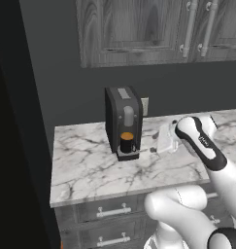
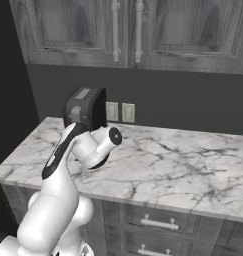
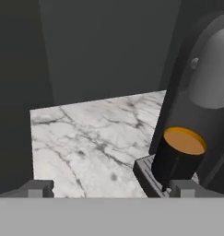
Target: Pick up the brewed coffee from the coffee machine and place it next to the breakfast plate on the dining counter.
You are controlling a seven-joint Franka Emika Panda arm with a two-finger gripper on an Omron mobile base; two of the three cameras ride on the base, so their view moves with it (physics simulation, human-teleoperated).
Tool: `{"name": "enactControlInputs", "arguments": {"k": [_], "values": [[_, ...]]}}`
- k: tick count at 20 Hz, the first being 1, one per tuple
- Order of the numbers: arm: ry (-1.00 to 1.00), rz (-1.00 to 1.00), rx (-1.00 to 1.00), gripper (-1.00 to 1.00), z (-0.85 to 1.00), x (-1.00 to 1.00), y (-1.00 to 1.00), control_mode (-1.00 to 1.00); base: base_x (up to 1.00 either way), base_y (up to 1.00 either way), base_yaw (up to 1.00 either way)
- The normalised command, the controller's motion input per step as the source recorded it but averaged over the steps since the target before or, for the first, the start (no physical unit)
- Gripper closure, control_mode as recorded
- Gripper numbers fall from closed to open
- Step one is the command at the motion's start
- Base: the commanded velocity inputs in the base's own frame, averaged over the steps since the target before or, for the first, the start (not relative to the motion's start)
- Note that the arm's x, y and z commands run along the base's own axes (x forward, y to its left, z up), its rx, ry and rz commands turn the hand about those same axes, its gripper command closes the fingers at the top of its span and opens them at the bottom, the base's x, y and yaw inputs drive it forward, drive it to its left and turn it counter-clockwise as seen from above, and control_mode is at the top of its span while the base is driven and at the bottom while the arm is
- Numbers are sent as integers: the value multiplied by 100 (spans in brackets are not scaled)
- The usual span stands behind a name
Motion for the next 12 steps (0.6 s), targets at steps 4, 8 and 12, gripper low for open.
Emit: {"name": "enactControlInputs", "arguments": {"k": [4, 8, 12], "values": [[-12, 8, 9, -100, -14, 15, 24, -100, 0, 0, 0], [-4, 0, 9, -100, -16, 14, 25, -100, 0, 0, 0], [0, -3, 8, -100, -11, 9, 20, -100, 0, 0, 0]]}}
